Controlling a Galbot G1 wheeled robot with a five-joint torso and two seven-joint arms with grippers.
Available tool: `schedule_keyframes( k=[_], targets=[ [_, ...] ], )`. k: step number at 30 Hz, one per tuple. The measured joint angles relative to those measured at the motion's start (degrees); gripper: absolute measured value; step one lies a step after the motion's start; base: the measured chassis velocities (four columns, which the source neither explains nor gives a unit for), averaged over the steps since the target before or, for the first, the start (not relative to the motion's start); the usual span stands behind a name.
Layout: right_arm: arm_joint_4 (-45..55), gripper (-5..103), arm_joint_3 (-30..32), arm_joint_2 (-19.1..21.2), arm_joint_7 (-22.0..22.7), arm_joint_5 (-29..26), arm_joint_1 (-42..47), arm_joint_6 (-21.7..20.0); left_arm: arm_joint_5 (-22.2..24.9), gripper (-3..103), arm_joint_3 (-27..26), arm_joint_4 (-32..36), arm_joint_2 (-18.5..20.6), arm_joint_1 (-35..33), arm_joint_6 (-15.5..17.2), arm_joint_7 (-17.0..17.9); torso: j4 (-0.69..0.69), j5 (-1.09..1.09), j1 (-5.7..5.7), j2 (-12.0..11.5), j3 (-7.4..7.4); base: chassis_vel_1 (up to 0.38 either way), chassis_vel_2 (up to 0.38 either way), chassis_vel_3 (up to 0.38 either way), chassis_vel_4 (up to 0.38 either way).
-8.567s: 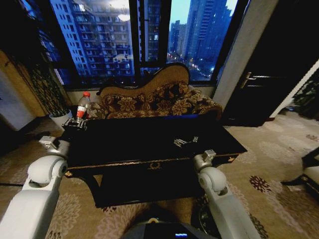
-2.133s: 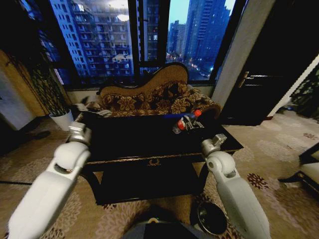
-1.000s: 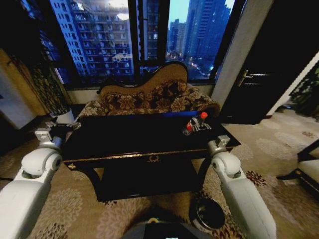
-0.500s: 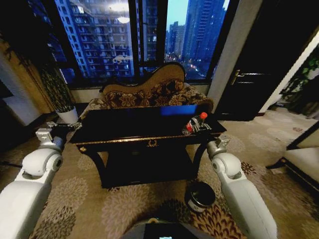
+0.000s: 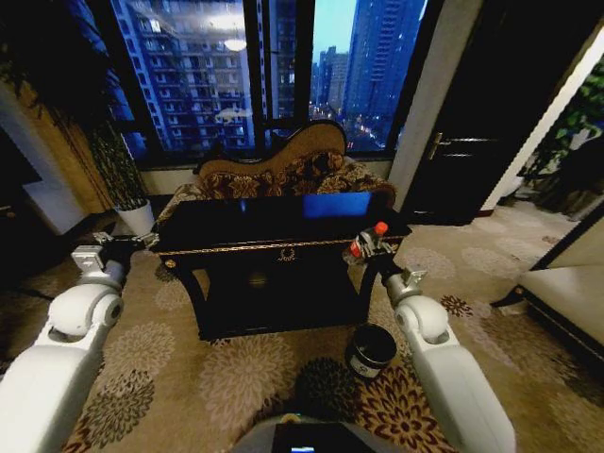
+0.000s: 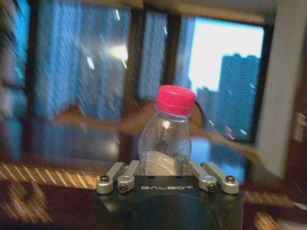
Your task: Move to the front of the table and place the trash on the table into the trash bin.
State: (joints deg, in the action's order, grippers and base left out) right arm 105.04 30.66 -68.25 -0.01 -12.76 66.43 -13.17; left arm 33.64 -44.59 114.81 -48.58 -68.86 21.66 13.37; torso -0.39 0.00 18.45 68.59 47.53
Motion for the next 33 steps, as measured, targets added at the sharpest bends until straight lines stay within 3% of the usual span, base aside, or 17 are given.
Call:
schedule_keyframes(
  k=[5, 7, 16, 26, 33],
  targets=[
    [-8.45, 30, 1.28, -0.86, -0.01, 4.97, -1.31, 0.13, -0.15, 100, -0.03, 0.33, -0.52, 0.09, -0.33, -0.02, 0.02, 0.0, 0.02, -0.02, 0.01, -0.012, 0.025, 0.015, -0.03],
    [-16.52, 30, 2.71, -1.44, 0.0, 10.81, -2.87, 1.94, -0.67, 100, 0.08, 0.57, -0.91, 0.13, -0.39, -0.03, 0.02, 0.0, 0.0, -0.01, -0.01, 0.0, 0.0, 0.0, 0.0],
    [-34.64, 30, 6.13, -2.1, 0.01, 16.12, -5.74, 5.19, -1.47, 100, 0.24, 0.72, -1.16, 0.13, -1.04, -0.14, 0.02, 0.0, -0.03, 0.02, -0.02, 0.0, 0.0, 0.0, 0.0],
    [-51.16, 30, 5.58, -3.44, 0.0, 15.49, -6.41, 12.71, -3.46, 100, 0.89, 0.57, -1.52, 0.1, -2.22, -0.37, 0.0, -0.01, -0.03, 0.02, -0.02, 0.0, 0.0, 0.0, 0.0],
    [-54.11, 30, 4.16, -5.3, 0.0, 13.3, -8.65, 16.44, -3.57, 100, 0.99, 1.14, -1.55, 0.15, -2.54, -0.52, 0.02, 0.0, -0.03, 0.02, -0.02, 0.0, 0.0, 0.0, 0.0]
  ],
)
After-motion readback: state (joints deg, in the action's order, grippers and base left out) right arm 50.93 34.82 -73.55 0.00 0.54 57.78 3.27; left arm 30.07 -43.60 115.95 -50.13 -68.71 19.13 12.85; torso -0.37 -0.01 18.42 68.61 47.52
